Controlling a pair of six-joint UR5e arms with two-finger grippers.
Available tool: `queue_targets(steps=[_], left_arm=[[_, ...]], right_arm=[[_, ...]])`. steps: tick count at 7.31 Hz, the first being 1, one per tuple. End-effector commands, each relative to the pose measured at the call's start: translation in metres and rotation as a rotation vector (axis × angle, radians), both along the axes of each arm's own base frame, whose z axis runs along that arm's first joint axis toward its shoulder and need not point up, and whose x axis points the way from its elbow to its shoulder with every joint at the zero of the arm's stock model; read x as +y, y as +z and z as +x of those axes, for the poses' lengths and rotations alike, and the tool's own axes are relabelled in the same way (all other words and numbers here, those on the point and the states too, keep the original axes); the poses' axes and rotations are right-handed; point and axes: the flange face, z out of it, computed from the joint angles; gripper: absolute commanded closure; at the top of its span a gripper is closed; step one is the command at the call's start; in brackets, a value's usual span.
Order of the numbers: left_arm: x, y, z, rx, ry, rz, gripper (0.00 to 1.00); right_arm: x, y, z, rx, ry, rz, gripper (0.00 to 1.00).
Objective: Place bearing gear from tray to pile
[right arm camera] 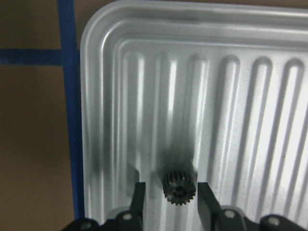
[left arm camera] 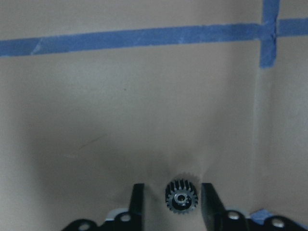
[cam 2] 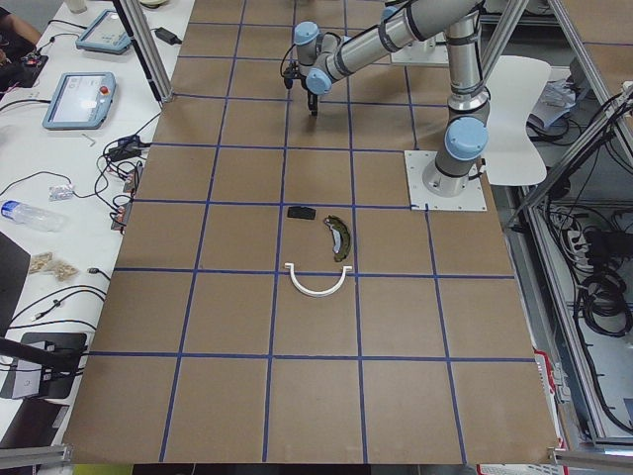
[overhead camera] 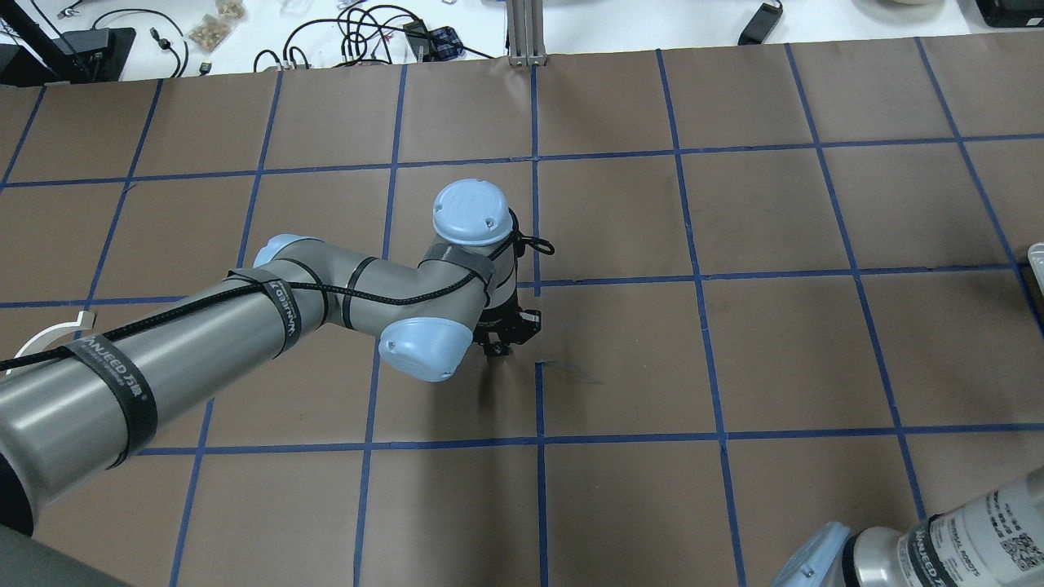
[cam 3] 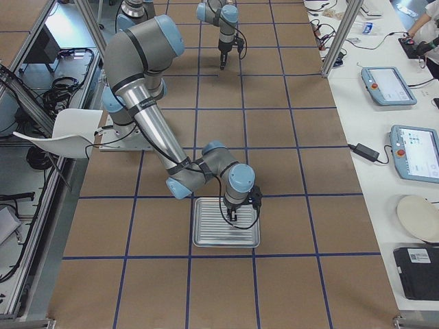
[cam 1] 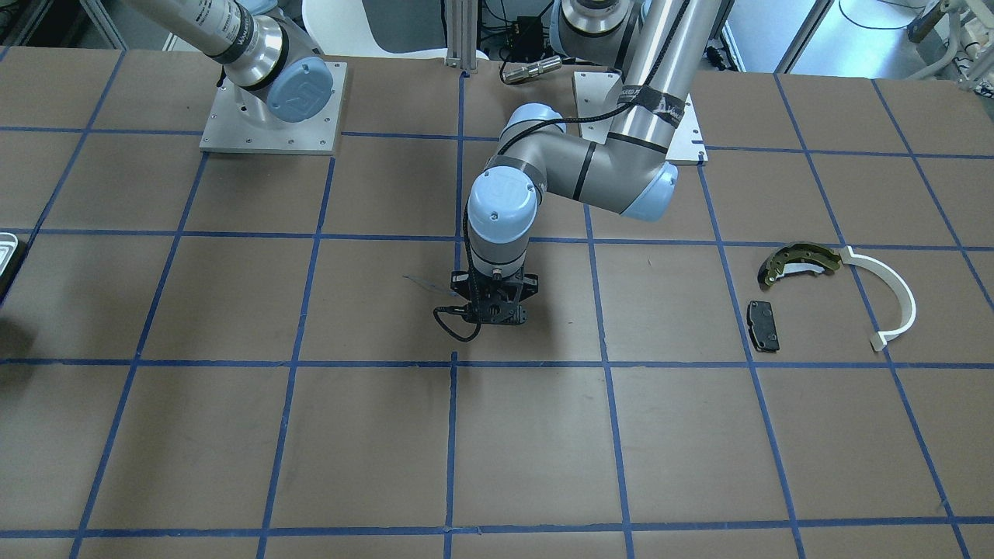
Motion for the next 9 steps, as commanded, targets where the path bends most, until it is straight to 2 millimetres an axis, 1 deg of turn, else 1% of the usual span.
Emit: queue_targets(steps=[1, 2, 3, 4, 5, 6, 7, 8, 9], left_arm=[[-0.008, 0.014, 0.003, 0.002, -0.004, -0.022, 1.0], [-0.019, 0.031, 0.018, -0.002, 0.022, -0.015, 1.0], [-0.046, 0.062, 0.044, -0.002, 0.05, -0.007, 1.0], [-0.071, 0.102, 0.075, -0.012, 0.025, 0.037, 1.0], [-0.091, 0.139, 0.115, -0.061, -0.003, 0.079, 1.0], [-0.106, 0.162, 0.163, -0.082, -0.046, 0.11, 1.0], [-0.116, 0.17, 0.222, -0.065, -0.041, 0.118, 1.0], [-0.121, 0.17, 0.277, -0.054, -0.03, 0.126, 1.0], [-0.119, 0.164, 0.345, -0.043, -0.028, 0.137, 1.0]], right_arm=[[-0.001, -0.004, 0.0, -0.009, -0.006, -0.004, 0.56], [-0.002, 0.0, -0.002, -0.002, -0.006, -0.007, 0.66], [-0.002, -0.002, -0.001, -0.006, -0.011, -0.006, 0.89], [-0.001, -0.003, 0.0, -0.009, -0.012, -0.003, 1.0], [-0.001, 0.002, 0.0, -0.003, -0.029, -0.006, 1.0], [-0.001, 0.012, 0.002, 0.017, -0.069, -0.003, 1.0], [-0.003, 0.041, 0.013, 0.035, -0.087, -0.029, 1.0], [-0.014, 0.076, 0.055, 0.014, -0.103, -0.005, 1.0], [-0.02, 0.109, 0.105, -0.011, -0.128, 0.042, 1.0]])
